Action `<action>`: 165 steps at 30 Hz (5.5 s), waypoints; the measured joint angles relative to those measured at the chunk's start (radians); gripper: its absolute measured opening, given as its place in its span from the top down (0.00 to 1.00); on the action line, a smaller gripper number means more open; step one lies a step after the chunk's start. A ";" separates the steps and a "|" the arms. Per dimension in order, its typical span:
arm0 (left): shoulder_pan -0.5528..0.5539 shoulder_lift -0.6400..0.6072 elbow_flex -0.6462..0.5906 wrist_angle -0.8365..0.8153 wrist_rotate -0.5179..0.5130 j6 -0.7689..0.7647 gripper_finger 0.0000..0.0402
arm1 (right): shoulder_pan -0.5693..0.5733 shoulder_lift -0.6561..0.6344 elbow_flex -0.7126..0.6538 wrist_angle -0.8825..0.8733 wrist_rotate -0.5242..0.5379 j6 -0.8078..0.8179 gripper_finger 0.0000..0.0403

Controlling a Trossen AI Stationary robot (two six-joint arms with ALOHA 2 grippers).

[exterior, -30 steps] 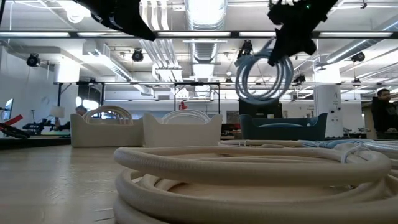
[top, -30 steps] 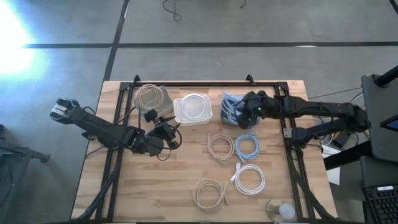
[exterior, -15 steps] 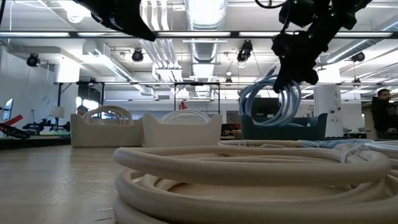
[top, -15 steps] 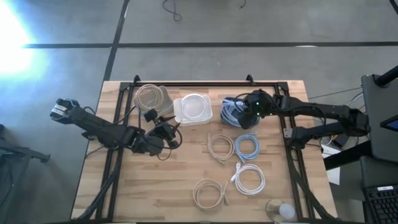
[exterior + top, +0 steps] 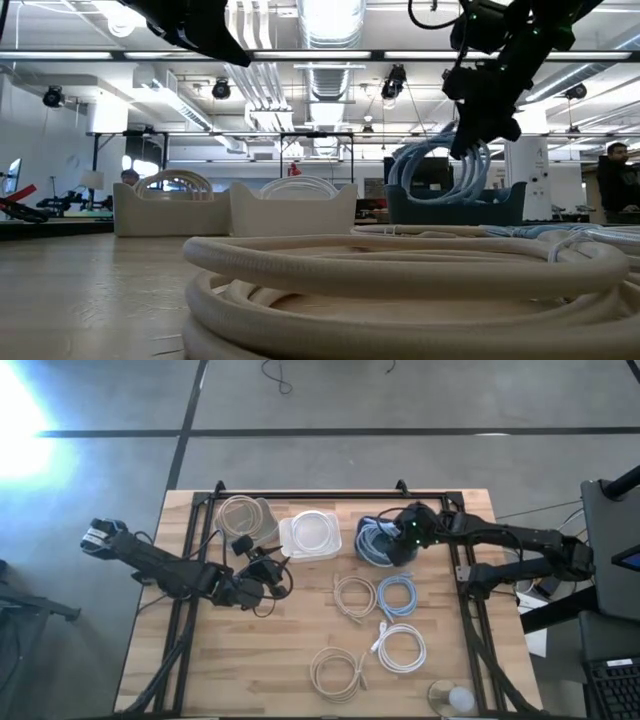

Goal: Sort HDMI cables
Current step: Put the left light blue HDMI cable into the blue bin, then put the light blue HDMI cable into the blue bin, then put the top light brown HDMI cable into the gray bin

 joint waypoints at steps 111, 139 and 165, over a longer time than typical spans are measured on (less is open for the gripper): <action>-0.012 -0.107 0.000 -0.217 0.028 0.011 0.57 | 0.659 0.587 0.704 -0.513 0.138 0.511 0.91; -0.012 -0.182 0.000 -0.367 0.172 -0.098 0.57 | 0.281 0.592 0.472 -0.339 0.576 0.396 0.88; -0.011 -0.180 -0.001 -0.367 0.172 -0.143 0.57 | 0.277 0.591 0.462 -0.298 0.607 0.340 0.59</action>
